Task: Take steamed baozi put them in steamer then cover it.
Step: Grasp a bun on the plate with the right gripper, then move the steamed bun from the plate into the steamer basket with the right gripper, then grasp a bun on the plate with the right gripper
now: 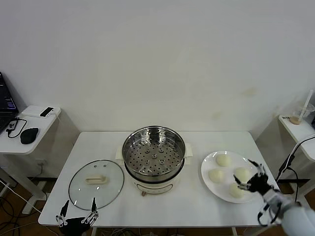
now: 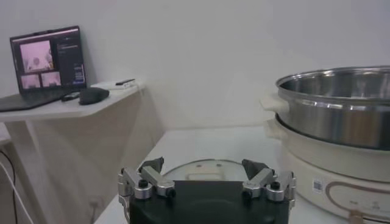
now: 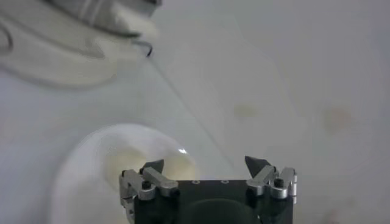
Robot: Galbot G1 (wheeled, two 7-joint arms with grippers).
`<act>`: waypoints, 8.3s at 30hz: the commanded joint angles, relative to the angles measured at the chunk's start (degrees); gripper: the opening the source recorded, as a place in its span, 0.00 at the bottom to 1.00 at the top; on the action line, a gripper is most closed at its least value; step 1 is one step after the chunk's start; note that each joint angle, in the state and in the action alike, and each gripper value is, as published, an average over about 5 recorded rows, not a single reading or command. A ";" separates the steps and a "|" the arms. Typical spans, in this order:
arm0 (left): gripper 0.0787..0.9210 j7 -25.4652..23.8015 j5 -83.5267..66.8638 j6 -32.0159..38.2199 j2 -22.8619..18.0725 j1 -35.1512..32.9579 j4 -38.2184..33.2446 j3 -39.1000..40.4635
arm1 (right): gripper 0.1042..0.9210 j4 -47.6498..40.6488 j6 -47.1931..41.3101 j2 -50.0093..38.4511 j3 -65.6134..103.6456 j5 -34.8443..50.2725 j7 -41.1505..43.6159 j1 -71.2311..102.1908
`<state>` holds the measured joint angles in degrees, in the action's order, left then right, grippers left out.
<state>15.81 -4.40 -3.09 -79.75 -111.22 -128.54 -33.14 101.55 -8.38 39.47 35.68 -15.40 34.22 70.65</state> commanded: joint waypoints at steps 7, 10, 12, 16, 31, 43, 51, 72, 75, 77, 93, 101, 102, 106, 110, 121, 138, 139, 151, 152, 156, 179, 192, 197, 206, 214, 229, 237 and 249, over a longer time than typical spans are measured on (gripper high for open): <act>0.88 0.38 1.87 -0.44 -0.73 0.02 -0.65 -1.84 | 0.88 -27.85 4.52 -10.78 -39.51 -5.53 27.51 -46.42; 0.88 0.39 1.88 -0.57 -0.94 0.03 -1.03 -2.17 | 0.88 -31.85 5.65 -7.51 -47.34 -5.78 31.85 -54.16; 0.88 0.47 1.78 -0.82 -1.15 0.23 -1.15 -2.55 | 0.88 -33.53 6.00 -5.30 -50.86 -6.15 34.94 -57.22; 0.88 0.34 1.63 -1.56 -1.16 0.52 -1.49 -3.35 | 0.88 -38.59 7.05 -0.37 -55.42 -7.76 38.23 -61.46; 0.88 0.02 2.02 -2.26 -1.08 0.86 -1.40 -4.20 | 0.88 -48.64 5.88 10.51 -59.35 -9.07 34.85 -64.42; 0.88 -0.16 2.27 -2.55 -0.97 0.93 -1.30 -4.87 | 0.88 -54.77 5.75 15.90 -59.67 -11.87 33.37 -65.48; 0.88 -0.21 2.18 -2.89 -1.03 1.18 -0.97 -4.78 | 0.88 -56.57 5.29 17.53 -59.92 -13.39 33.97 -65.65; 0.88 -0.11 2.15 -3.01 -1.10 0.95 -1.67 -4.61 | 0.67 -57.90 5.50 18.05 -59.32 -14.75 33.22 -64.58; 0.88 -0.10 2.13 -3.02 -1.10 0.95 -1.68 -4.60 | 0.63 -57.51 5.70 17.66 -59.37 -14.58 33.60 -64.53; 0.88 -0.10 2.11 -3.02 -1.08 0.88 -1.73 -4.60 | 0.63 -56.76 5.84 17.13 -59.53 -14.15 34.11 -64.67; 0.88 -0.20 1.31 -3.28 -0.29 1.18 -2.04 -4.40 | 0.63 -40.73 4.48 6.92 -72.10 4.26 37.79 -82.49; 0.88 -0.15 1.14 -3.25 -0.02 1.70 -2.03 -4.06 | 0.63 -37.36 3.15 11.09 -82.14 13.82 36.61 -97.05; 0.88 -0.15 1.09 -3.24 -0.02 1.71 -2.05 -4.12 | 0.63 -37.36 3.17 12.05 -83.03 14.68 36.24 -98.47; 0.88 -0.13 0.86 -3.19 0.04 1.86 -1.95 -4.45 | 0.63 -37.48 3.64 17.45 -85.95 19.67 33.42 -102.13; 0.88 -0.14 0.64 -3.26 0.03 2.17 -1.88 -5.07 | 0.63 -36.77 5.38 22.55 -88.91 22.48 30.92 -102.58; 0.88 -0.13 0.48 -3.57 -0.50 2.51 -1.82 -6.28 | 0.62 -33.83 16.88 29.82 -102.29 19.80 25.08 -99.60; 0.88 -0.13 0.05 -3.57 -0.72 1.86 -2.64 -7.96 | 0.63 -49.68 37.14 37.74 -100.79 1.36 17.90 -91.37; 0.88 -0.15 0.04 -3.58 -0.68 1.78 -2.76 -8.01 | 0.63 -50.05 37.57 38.03 -100.66 0.84 17.82 -91.16; 0.88 -0.10 -0.29 -3.49 -0.71 1.59 -3.60 -8.30 | 0.64 -56.46 41.45 41.95 -99.29 -4.58 16.30 -90.61; 0.88 -0.09 -0.35 -3.49 -0.71 1.59 -3.70 -8.31 | 0.64 -56.72 41.52 42.10 -99.26 -4.50 16.30 -90.67; 0.88 -0.04 -0.92 -3.55 -0.63 1.52 -4.13 -8.29 | 0.69 -57.14 41.66 42.55 -99.21 -3.59 16.34 -90.85; 0.88 -1.04 -3.03 -5.56 2.37 3.00 -6.30 -8.49 | 0.88 -15.32 2.27 3.74 -102.85 24.03 24.75 -107.50; 0.88 -1.34 -1.49 -5.96 3.46 4.56 -6.10 -5.32 | 0.88 -1.98 -6.33 -18.97 -88.25 13.60 20.63 -80.05; 0.88 -1.30 -0.43 -5.88 3.46 4.28 -5.88 -4.77 | 0.88 -2.95 -7.12 -19.34 -76.66 10.70 19.65 -63.93; 0.88 -1.33 1.27 -6.34 3.56 4.28 -5.75 -3.68 | 0.88 -7.32 -8.60 -15.32 -68.10 6.65 18.89 -51.90; 0.88 -1.49 1.45 -7.36 3.85 5.17 -5.80 -3.80 | 0.88 -14.65 -9.54 -9.26 -68.09 6.09 18.95 -52.34; 0.88 -1.54 1.39 -7.42 3.58 4.82 -5.45 -4.52 | 0.88 -25.61 -10.54 2.11 -71.31 6.22 20.27 -56.55; 0.88 -1.29 1.34 -7.45 3.21 5.13 -5.22 -4.82 | 0.88 -27.85 -10.54 3.66 -73.06 5.16 21.57 -57.79; 0.88 -1.29 1.31 -7.55 3.18 4.96 -5.30 -5.06 | 0.70 -28.68 -10.57 3.47 -72.92 4.85 22.68 -58.35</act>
<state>14.51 -3.10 -10.56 -76.58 -106.22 -133.77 -38.18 74.39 -18.72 41.80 -36.93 -10.17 56.48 12.21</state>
